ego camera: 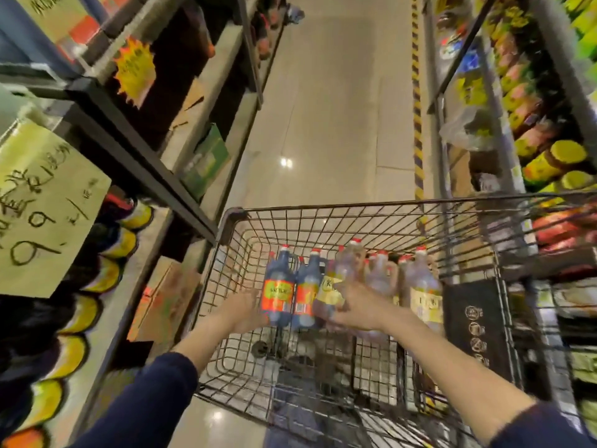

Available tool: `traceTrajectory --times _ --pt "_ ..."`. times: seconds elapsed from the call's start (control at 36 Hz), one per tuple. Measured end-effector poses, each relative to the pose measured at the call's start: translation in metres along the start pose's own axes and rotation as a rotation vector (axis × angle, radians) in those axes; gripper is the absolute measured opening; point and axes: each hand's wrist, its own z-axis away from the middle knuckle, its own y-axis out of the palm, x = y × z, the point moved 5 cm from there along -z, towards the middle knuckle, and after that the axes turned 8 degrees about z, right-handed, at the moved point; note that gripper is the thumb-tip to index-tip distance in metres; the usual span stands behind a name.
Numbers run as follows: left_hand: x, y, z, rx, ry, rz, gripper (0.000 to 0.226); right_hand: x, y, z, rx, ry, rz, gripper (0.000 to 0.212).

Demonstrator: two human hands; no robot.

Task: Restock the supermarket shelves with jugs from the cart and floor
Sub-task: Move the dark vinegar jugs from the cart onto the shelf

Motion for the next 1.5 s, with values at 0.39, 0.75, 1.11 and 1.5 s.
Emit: traceTrajectory --times 0.39,0.75,1.11,1.5 --pt "0.028 0.040 -0.081 -0.062 -0.042 0.385 0.019 -0.008 0.044 -0.052 -0.025 -0.021 -0.238 0.041" --pt "0.045 0.081 -0.143 -0.187 -0.160 0.717 0.040 0.023 0.093 -0.098 -0.121 -0.056 -0.493 0.040" --pt "0.069 0.094 -0.163 -0.241 -0.295 0.705 0.084 0.027 0.133 -0.127 -0.145 0.107 -0.701 0.054" --pt "0.086 0.086 -0.146 -0.127 -0.343 0.807 0.059 0.021 0.146 -0.137 -0.219 0.358 -0.693 0.057"
